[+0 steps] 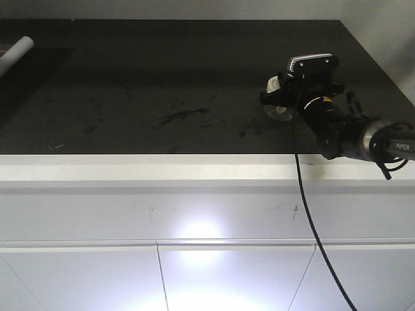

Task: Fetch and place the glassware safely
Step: 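Lower the right gripper over the jar and close on its white lid, then lift the jar and pull it out of the hood with the right gripper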

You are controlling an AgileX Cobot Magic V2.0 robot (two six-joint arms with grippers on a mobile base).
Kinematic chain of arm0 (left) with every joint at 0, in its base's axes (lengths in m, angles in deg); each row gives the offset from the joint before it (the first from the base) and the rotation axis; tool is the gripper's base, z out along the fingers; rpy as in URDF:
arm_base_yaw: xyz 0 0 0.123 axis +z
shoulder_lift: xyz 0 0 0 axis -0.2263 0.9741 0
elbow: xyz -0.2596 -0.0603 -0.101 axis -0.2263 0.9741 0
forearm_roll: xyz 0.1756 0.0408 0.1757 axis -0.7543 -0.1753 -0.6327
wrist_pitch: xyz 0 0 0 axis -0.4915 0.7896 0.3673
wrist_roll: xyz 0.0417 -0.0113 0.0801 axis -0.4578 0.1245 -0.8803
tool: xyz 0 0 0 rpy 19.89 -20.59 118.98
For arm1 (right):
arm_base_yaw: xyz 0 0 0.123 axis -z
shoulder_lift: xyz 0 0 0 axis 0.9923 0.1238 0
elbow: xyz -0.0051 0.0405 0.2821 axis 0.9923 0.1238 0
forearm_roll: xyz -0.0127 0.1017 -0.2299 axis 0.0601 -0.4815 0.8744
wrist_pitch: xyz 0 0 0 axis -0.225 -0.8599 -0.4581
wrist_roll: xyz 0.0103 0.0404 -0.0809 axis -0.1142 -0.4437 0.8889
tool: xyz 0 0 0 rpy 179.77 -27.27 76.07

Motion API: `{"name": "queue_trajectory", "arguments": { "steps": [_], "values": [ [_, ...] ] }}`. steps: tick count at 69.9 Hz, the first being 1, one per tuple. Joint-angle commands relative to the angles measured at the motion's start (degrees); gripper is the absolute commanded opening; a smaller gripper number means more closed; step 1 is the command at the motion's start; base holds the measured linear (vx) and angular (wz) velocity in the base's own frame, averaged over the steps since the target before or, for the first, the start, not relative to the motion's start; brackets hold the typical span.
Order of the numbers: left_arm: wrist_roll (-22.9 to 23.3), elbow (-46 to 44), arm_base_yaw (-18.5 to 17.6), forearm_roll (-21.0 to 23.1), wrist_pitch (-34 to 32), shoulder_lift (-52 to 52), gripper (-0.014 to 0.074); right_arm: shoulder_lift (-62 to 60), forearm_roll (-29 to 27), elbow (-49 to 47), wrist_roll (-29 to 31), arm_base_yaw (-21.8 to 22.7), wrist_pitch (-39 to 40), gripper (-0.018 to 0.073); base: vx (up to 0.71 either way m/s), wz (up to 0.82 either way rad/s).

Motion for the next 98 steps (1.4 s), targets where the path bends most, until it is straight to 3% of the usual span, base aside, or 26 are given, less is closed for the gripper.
{"name": "queue_trajectory", "arguments": {
  "steps": [1,27,39,63,80,98],
  "values": [
    [0.4,-1.6,-0.4,0.4,-4.0,0.4,-0.0007,-5.5,0.8,-1.7,0.2,0.2,3.9,-0.0008,0.0,0.0],
    [0.4,-1.6,-0.4,0.4,-4.0,0.4,-0.0007,-15.7,2.0,-1.5,-0.8,0.1,-9.0,-0.0008,0.0,0.0],
    [0.4,-1.6,-0.4,0.4,-4.0,0.4,-0.0007,-19.9,3.6,-1.4,-0.6,-2.3,-13.8,-0.0008,0.0,0.0],
    [0.4,-1.6,-0.4,0.4,-4.0,0.4,-0.0007,-30.7,3.7,19.8,-1.1,-6.3,1.3,-0.0006,0.0,0.0],
    [0.4,-1.6,-0.4,0.4,-4.0,0.4,-0.0007,-40.8,6.8,30.5,-3.4,-11.5,2.5,-0.0003,0.0,0.0],
    [0.4,-1.6,-0.4,0.4,-4.0,0.4,-0.0007,-47.8,8.0,37.2,-3.7,-20.3,2.7,-0.0003,0.0,0.0]
  ]
}}
